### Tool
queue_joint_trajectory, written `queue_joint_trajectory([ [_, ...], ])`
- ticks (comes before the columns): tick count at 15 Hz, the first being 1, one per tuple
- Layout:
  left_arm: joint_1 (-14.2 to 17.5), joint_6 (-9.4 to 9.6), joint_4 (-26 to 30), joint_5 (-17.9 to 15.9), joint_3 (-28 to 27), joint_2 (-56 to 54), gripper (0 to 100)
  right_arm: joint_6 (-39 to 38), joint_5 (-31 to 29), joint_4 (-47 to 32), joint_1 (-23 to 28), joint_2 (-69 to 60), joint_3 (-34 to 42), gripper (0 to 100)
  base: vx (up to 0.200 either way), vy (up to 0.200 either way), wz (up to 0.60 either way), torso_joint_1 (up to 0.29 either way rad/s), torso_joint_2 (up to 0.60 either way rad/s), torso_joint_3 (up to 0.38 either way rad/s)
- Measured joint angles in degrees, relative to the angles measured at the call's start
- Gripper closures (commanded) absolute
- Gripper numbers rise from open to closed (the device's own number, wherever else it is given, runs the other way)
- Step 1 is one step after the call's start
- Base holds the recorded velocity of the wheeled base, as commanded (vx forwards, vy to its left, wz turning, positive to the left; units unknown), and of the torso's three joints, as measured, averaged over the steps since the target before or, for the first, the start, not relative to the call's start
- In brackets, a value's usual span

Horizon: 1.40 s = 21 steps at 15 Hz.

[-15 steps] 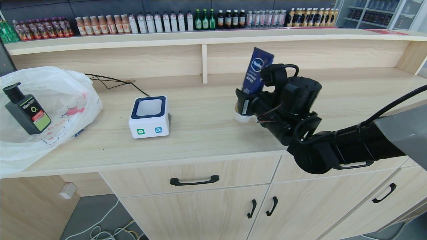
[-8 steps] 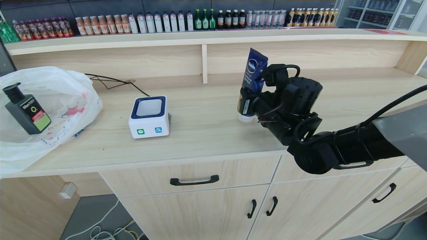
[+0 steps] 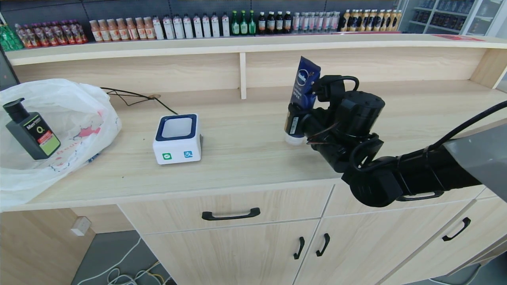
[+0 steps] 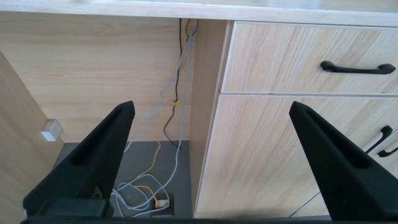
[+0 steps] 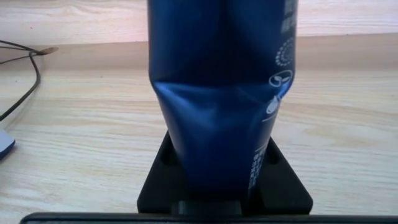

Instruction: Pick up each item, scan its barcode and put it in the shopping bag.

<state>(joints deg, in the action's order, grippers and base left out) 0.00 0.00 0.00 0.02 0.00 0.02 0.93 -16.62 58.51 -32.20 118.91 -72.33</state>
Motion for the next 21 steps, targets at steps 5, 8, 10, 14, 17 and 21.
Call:
queue_joint_trajectory([
  [5, 0.00, 0.00, 0.00, -0.02, 0.00, 0.00, 0, 3.10, -0.62, 3.80, -0.02, -3.22, 5.57, 100, 0.000, 0.000, 0.00, 0.000, 0.00, 0.000],
  [8, 0.00, 0.00, 0.00, -0.02, 0.00, 0.00, 0, 6.92, -1.34, 4.02, -0.10, -6.67, 7.53, 100, 0.000, 0.000, 0.00, 0.000, 0.00, 0.000],
  [10, 0.00, 0.00, 0.00, -0.02, 0.00, 0.00, 0, 9.01, -2.35, 4.06, -0.60, -8.74, 8.28, 100, 0.000, 0.000, 0.00, 0.000, 0.00, 0.000],
  [14, 0.00, 0.00, 0.00, -0.02, 0.00, 0.00, 0, 11.63, -3.90, 4.71, -3.58, -12.76, 11.42, 100, 0.000, 0.000, 0.00, 0.000, 0.00, 0.000],
  [17, 0.00, 0.00, 0.00, 0.00, 0.00, 0.00, 0, 13.65, -5.17, 8.66, -6.03, -15.87, 17.62, 100, 0.000, 0.000, 0.00, 0.000, 0.00, 0.000],
  [21, 0.00, 0.00, 0.00, -0.02, 0.00, 0.00, 0, 20.44, -5.46, 16.04, -8.92, -21.00, 32.00, 100, 0.000, 0.000, 0.00, 0.000, 0.00, 0.000],
])
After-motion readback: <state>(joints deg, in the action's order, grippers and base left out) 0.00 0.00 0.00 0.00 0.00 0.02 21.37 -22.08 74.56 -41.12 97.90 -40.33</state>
